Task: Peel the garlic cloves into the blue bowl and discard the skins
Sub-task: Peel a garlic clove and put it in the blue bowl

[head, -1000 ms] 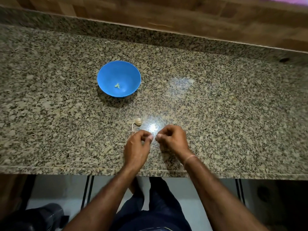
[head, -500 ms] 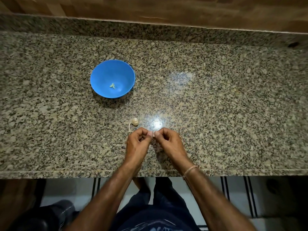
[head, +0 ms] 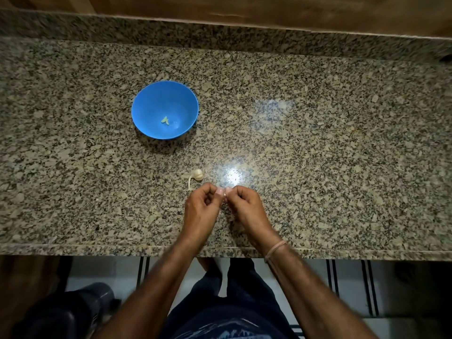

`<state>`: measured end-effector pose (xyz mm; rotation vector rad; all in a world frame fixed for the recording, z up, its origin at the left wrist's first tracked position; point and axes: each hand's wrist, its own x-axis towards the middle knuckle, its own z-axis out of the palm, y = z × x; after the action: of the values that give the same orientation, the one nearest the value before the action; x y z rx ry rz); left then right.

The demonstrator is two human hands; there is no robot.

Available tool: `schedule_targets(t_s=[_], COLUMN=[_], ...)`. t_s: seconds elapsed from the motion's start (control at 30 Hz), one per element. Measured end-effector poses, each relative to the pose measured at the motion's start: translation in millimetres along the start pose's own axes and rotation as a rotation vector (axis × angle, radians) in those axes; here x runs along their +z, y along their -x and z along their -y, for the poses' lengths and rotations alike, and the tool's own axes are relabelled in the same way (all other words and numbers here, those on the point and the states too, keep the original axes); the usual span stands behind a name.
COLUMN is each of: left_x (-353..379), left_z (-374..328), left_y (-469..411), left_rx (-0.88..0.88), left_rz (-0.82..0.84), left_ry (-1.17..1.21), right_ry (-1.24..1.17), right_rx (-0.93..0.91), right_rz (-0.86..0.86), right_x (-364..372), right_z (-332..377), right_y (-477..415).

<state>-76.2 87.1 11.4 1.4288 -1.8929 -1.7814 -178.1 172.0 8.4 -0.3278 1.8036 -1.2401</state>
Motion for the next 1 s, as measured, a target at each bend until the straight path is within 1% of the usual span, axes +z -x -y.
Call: schedule_targets(t_s=[0.03, 0.07, 0.1, 0.13, 0.2, 0.23, 0.27, 0.3, 0.33, 0.4, 0.43, 0.47, 0.5, 0.53, 0.6, 0.63, 0.67, 0.7, 0.8, 0.83, 0.87, 0.9, 0.97, 1.0], left_x=[2.1, 3.7, 4.7, 4.1, 3.6, 4.5, 5.7, 7.7, 9.9, 12.1, 11.8, 10.9, 10.7, 9.8, 10.0, 10.1, 9.7, 8.9, 3.6, 3.3, 4.0, 5.0, 5.6, 4.9], left_z=[0.5, 0.0, 0.7, -0.5, -1.0, -1.4, -2.8, -2.6, -1.8, 4.0, 4.9, 4.6, 6.1, 5.5, 2.4, 0.0, -2.4, -3.4, 2.4, 3.8, 4.7, 5.9, 4.1, 0.8], left_y=[1.0, 1.7, 0.7, -0.7, -2.7, -2.9, -2.2, -1.7, -0.8, -0.4, 0.8, 2.3, 1.5, 0.4, -1.0, -1.2, -0.8, -0.5, 0.3, 0.6, 0.0, -2.4, -3.9, -3.0], left_rx=[0.067, 0.087, 0.072, 0.025, -0.139, -0.215, -0.262, -0.260, -0.197, 0.059, 0.181, 0.241, 0.237, 0.162, -0.082, -0.159, -0.171, -0.116, 0.196, 0.247, 0.240, 0.171, -0.122, -0.277], left_rz=[-0.035, -0.047, -0.034, -0.005, 0.079, 0.124, 0.153, 0.153, 0.122, 0.001, -0.048, -0.072, -0.072, -0.056, 0.035, 0.070, 0.086, 0.073, -0.021, -0.027, -0.020, -0.007, 0.081, 0.134], left_ry=[-0.098, -0.141, -0.140, -0.092, 0.075, 0.166, 0.217, 0.197, 0.099, -0.244, -0.377, -0.431, -0.429, -0.359, -0.131, -0.063, -0.067, -0.153, -0.558, -0.613, -0.604, -0.510, -0.112, 0.071], right_ry=[-0.068, -0.087, -0.034, 0.076, 0.333, 0.428, 0.486, 0.497, 0.459, 0.280, 0.225, 0.224, 0.274, 0.357, 0.517, 0.546, 0.527, 0.467, 0.329, 0.322, 0.331, 0.355, 0.473, 0.587], right_rx=[0.081, 0.123, 0.096, 0.006, -0.246, -0.335, -0.377, -0.377, -0.332, -0.142, -0.064, -0.050, -0.100, -0.193, -0.340, -0.373, -0.366, -0.315, -0.047, -0.001, -0.019, -0.097, -0.311, -0.391], right_rz=[0.019, 0.027, 0.017, -0.006, -0.058, -0.081, -0.096, -0.097, -0.087, -0.049, -0.033, -0.021, -0.027, -0.043, -0.074, -0.084, -0.083, -0.072, 0.002, 0.012, 0.005, -0.017, -0.066, -0.073], right_x=[0.6, 1.1, 1.8, 2.3, 0.9, -0.1, -0.9, -1.9, -2.5, -1.4, -0.3, 0.5, 1.7, 2.5, 2.2, 2.6, 2.8, 2.4, 2.8, 3.7, 5.1, 6.3, 5.1, 3.9], right_z=[1.1, 2.9, 2.9, 1.1, -3.1, -4.3, -4.8, -5.4, -4.5, 2.2, 4.3, 4.1, 1.6, -2.0, -9.5, -9.7, -8.3, -5.7, 1.4, 1.2, 0.7, -1.1, -8.5, -9.9], right_y=[0.3, 1.1, 0.9, 0.4, -0.6, -1.4, -2.0, -3.4, -4.8, -3.5, -2.4, -1.4, -1.1, -0.8, -0.3, -0.5, -1.1, -2.7, -5.4, -5.0, -3.6, -2.5, -0.8, -0.6])
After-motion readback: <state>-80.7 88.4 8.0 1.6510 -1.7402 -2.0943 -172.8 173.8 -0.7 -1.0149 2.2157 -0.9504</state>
